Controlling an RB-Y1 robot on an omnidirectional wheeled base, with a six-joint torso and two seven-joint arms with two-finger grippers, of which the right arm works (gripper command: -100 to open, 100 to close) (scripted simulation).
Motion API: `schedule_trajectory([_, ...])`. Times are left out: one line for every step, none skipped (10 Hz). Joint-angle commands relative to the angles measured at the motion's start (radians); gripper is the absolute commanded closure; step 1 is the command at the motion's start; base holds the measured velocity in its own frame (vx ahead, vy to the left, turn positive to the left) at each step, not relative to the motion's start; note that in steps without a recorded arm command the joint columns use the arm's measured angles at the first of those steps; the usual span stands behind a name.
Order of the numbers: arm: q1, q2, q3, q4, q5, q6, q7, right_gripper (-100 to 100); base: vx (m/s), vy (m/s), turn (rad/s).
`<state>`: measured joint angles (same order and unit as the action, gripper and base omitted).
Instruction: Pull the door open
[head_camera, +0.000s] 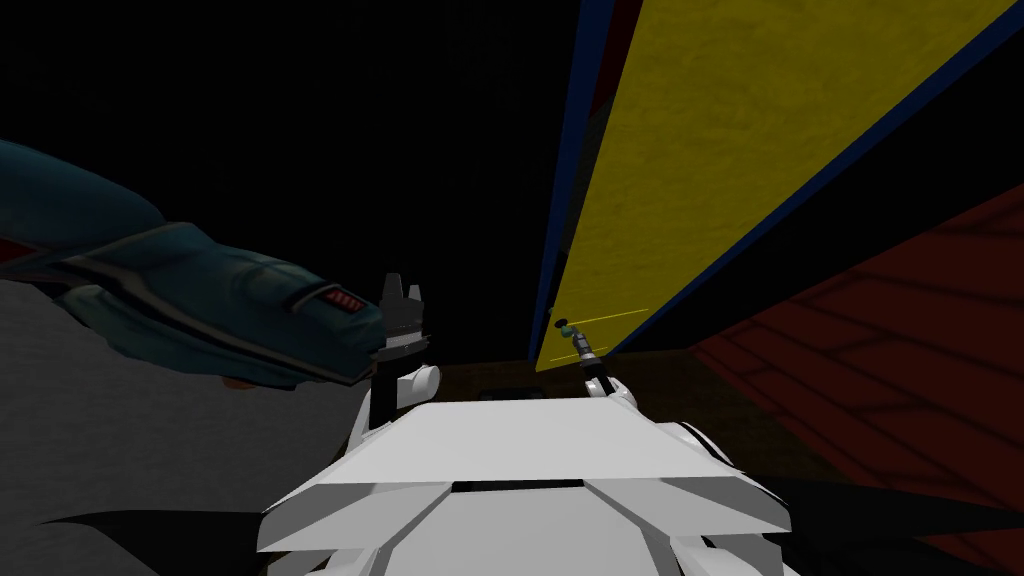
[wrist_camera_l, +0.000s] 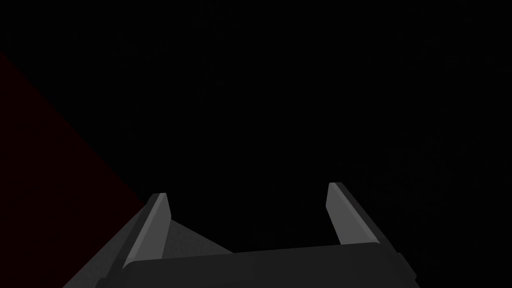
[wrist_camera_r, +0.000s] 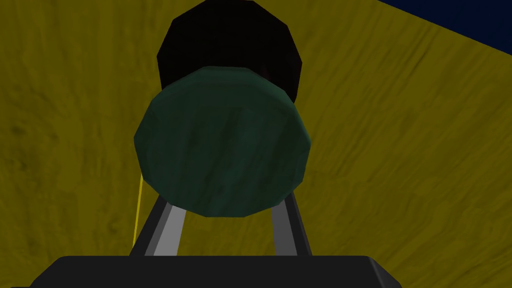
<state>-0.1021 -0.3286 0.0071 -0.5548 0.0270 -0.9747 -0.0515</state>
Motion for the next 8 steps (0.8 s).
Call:
schedule_trajectory([0.018, 0.027, 0.033, -0.014, 0.008, 0.005, -0.031, 100, -0.009, -0.010, 0.019])
schedule_trajectory([0.018, 0.027, 0.033, -0.015, 0.008, 0.005, -0.031, 100, 0.000, -0.007, 0.013])
schedule_trajectory([0.018, 0.027, 0.033, -0.014, 0.008, 0.005, -0.031, 100, -0.003, -0.008, 0.009])
schedule_trajectory([0.018, 0.027, 0.033, -0.014, 0.008, 0.005, -0.031, 100, -0.009, -0.008, -0.010])
schedule_trajectory([0.018, 0.027, 0.033, -0.014, 0.008, 0.005, -0.031, 100, 0.000, 0.000, 0.000])
schedule_trajectory([0.018, 0.027, 0.033, -0.014, 0.008, 0.005, -0.031, 100, -0.001, -0.008, -0.002])
schedule_trajectory([0.018, 0.027, 0.033, -0.014, 0.008, 0.005, -0.031, 100, 0.008, 0.001, -0.020])
schedule_trajectory([0.018, 0.027, 0.033, -0.014, 0.008, 0.005, -0.031, 100, 0.010, 0.004, 0.019])
